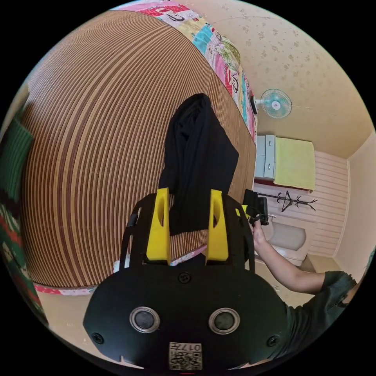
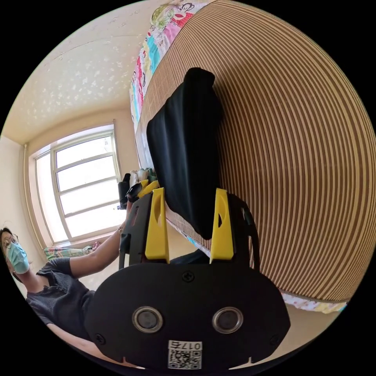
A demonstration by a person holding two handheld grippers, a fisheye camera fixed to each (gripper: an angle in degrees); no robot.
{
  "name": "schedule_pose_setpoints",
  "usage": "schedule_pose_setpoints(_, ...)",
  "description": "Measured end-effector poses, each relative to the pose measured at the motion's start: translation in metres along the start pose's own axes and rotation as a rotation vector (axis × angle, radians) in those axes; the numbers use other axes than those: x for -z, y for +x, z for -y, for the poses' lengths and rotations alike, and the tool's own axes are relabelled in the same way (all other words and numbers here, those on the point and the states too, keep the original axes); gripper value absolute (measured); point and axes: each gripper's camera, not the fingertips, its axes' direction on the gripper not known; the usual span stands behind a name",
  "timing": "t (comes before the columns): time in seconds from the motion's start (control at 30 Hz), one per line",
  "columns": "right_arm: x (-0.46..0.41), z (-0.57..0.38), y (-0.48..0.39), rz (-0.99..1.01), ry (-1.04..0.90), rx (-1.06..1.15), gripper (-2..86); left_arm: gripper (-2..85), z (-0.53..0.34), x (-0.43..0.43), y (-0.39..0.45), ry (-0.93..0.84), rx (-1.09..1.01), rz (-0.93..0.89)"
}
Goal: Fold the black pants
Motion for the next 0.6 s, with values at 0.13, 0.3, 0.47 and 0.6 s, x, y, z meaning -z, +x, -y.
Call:
schedule_pose_setpoints(0.13,-0.018,0.037,0.022,0.075,-0.041,-0.036,18.7,17.0,0.047,-0.036,-0.008,-0.073,0.028,-0.011)
schedule_pose_setpoints(0.3,-0.024,0.032,0.036,0.085,-0.054,-0.088,11.4,15.9,0.042,-0.051,0.005,-0.089,0.061,0.0)
schedule_pose_setpoints(0.47,-0.006,-0.018,0.036,0.161,-0.114,-0.128,8.6,10.0,-0.002,-0.04,0.012,-0.167,0.1,-0.087)
schedule_pose_setpoints(0.6,0.004,-0.073,0.003,0.22,-0.179,-0.091,6.6,9.0,-0.072,-0.001,0.023,-0.173,0.111,-0.181)
